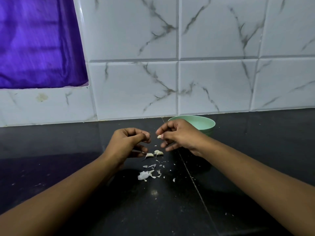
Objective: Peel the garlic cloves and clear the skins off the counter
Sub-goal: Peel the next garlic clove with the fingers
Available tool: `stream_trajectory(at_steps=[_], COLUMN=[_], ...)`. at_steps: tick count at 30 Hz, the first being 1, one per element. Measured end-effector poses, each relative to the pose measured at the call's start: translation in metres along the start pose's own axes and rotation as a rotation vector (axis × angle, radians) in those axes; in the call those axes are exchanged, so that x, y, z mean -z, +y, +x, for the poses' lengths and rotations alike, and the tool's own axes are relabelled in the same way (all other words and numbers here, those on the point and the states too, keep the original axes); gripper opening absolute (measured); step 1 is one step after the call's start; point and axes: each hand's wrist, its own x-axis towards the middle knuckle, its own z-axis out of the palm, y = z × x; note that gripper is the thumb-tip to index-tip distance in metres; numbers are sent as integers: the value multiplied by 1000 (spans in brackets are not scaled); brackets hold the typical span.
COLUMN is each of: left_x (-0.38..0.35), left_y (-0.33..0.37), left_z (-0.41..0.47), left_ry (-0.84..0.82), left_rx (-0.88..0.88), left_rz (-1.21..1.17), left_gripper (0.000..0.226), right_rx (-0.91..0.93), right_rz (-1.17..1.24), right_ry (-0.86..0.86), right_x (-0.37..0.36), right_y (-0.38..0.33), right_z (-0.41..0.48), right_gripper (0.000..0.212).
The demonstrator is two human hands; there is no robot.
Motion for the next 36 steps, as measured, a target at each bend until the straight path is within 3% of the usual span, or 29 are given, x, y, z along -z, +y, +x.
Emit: stream_trajectory(at_steps=[7, 12, 14, 24, 36], left_x=[13, 17, 20, 15, 10], left_y=[-9, -9, -10, -11, -15], left_z=[12, 16, 18, 14, 10], left_ry=[-42, -134, -143, -369, -422], left_rx=[-114, -109, -96, 119, 129], left_rz=[539, 765, 839, 1101, 1160], left_gripper=[17, 13, 20, 73, 69], right_rx=[-96, -56, -34, 94, 320], right_rz=[-427, -663, -717, -1024, -1208], right_ry=[-67, -79, -76, -44, 9], right_x=[9, 8, 7, -2, -5], right_y=[13, 18, 18, 21, 30], right_z=[6, 9, 9, 8, 9], right_gripper=[10, 21, 15, 16, 12])
